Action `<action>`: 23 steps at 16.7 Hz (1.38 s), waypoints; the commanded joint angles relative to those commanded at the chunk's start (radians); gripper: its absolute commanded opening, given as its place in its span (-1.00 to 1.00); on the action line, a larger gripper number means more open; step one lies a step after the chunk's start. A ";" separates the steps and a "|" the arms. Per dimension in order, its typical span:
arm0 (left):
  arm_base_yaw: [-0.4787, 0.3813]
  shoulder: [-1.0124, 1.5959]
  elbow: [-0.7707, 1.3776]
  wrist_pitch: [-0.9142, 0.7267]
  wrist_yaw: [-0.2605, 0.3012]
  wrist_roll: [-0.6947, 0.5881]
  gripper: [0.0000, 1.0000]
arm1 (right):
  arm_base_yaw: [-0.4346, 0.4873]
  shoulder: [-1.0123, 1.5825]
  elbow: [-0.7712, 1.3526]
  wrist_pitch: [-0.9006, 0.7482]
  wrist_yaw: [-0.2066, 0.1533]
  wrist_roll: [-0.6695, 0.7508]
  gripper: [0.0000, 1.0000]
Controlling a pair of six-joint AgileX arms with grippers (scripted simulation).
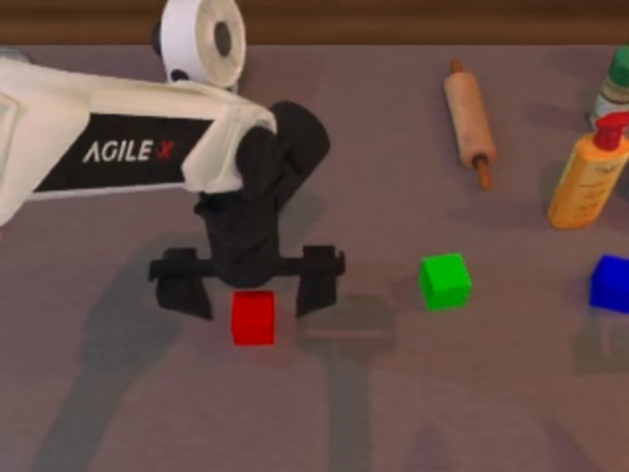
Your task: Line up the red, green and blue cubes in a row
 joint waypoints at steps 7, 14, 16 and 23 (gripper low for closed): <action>0.000 -0.014 0.030 -0.041 0.000 -0.001 1.00 | 0.000 0.000 0.000 0.000 0.000 0.000 1.00; 0.015 -0.096 0.151 -0.247 -0.001 -0.007 1.00 | 0.000 0.000 0.000 0.000 0.000 0.000 1.00; 0.015 -0.097 0.152 -0.248 -0.001 -0.007 1.00 | 0.000 0.000 0.000 0.000 0.000 0.000 1.00; 0.077 -0.242 0.022 -0.163 -0.007 -0.001 1.00 | 0.049 0.156 0.154 -0.100 -0.003 0.031 1.00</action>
